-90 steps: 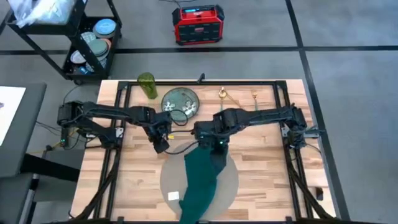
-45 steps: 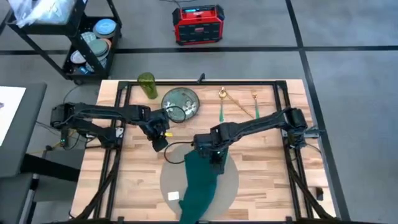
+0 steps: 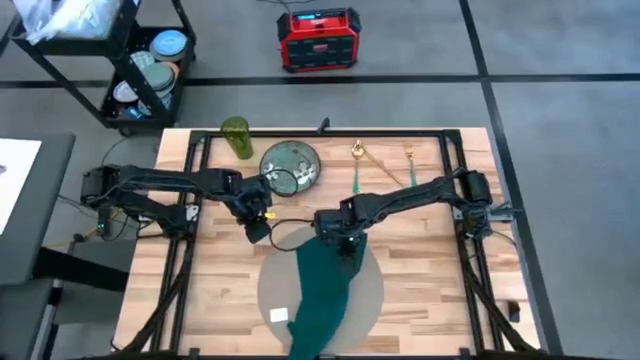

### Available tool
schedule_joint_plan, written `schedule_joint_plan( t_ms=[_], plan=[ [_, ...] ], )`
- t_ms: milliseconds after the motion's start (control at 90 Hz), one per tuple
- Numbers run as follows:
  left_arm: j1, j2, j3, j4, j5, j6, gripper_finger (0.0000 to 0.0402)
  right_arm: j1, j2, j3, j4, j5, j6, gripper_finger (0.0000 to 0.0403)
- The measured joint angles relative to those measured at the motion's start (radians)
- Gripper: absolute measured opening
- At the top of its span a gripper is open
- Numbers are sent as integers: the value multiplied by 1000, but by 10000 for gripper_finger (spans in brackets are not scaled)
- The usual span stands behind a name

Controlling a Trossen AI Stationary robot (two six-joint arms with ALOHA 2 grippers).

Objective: Set table place
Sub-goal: Fold the green napkin

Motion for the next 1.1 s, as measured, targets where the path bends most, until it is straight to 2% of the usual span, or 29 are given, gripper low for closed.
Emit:
schedule_joint_plan(
  t_ms=[411,756,867,1011,1100],
  plan=[
    [0,0,0,-4,0,-1,0,17,0,-1,42,7,-11,127],
    [0,0,0,-3,-4,-1,0,18,0,-108,108,3,26,126],
    [0,0,0,-3,-4,-1,0,22,0,-109,111,4,32,99],
    [0,0,0,-3,-4,-1,0,22,0,-105,104,4,50,18],
    [0,0,0,-1,-4,-1,0,22,0,-83,109,4,51,8]
  ],
)
